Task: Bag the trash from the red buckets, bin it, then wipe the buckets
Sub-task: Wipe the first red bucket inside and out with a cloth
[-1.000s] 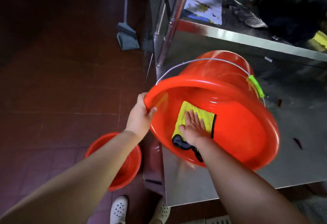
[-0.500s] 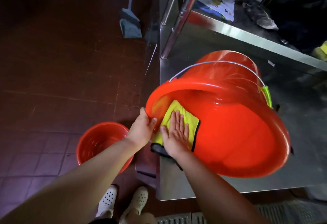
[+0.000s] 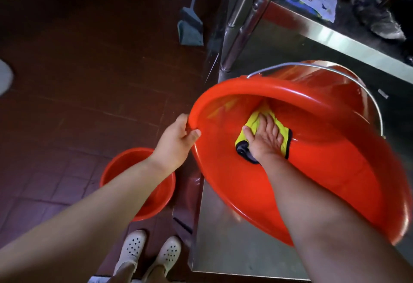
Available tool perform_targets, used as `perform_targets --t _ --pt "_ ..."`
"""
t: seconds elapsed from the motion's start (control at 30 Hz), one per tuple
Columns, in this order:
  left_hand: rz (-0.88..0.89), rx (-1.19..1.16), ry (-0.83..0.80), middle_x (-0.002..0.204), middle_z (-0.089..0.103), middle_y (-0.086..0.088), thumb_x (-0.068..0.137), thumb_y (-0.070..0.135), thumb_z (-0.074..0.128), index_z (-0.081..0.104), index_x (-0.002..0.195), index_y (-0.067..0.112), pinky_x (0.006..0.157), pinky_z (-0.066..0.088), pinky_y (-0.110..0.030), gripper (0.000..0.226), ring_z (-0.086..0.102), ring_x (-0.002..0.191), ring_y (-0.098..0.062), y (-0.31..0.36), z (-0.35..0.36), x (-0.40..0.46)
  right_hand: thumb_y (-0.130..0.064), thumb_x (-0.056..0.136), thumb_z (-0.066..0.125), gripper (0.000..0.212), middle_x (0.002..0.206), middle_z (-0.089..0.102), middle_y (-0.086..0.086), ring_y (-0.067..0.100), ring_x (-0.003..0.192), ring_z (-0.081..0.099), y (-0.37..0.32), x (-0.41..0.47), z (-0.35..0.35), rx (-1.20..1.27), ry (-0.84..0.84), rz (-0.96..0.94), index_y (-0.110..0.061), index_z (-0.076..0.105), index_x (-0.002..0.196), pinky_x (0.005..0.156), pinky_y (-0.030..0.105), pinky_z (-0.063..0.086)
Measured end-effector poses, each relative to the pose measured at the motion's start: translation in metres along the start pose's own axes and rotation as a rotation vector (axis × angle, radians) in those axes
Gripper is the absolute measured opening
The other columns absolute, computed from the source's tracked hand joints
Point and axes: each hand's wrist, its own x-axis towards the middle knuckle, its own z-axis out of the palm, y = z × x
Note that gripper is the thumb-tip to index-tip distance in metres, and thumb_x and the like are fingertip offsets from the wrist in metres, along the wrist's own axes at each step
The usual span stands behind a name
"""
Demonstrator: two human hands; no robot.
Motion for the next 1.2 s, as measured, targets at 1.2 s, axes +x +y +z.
perform_targets --t 1.2 --pt "-0.282 -0.337 -0.214 0.120 0.053 -0.013 0.099 0.001 0.037 0.035 0.132 0.008 0.087 0.052 -0.029 0.034 0.055 0.110 -0.023 -0.022 0.005 -0.046 -0.057 0.095 0.025 0.070 0.159 0.008 0.002 0.017 0.146 0.004 -0.042 -0.040 0.008 -0.019 -0.048 0.013 -0.018 0.011 0.151 0.117 0.039 0.004"
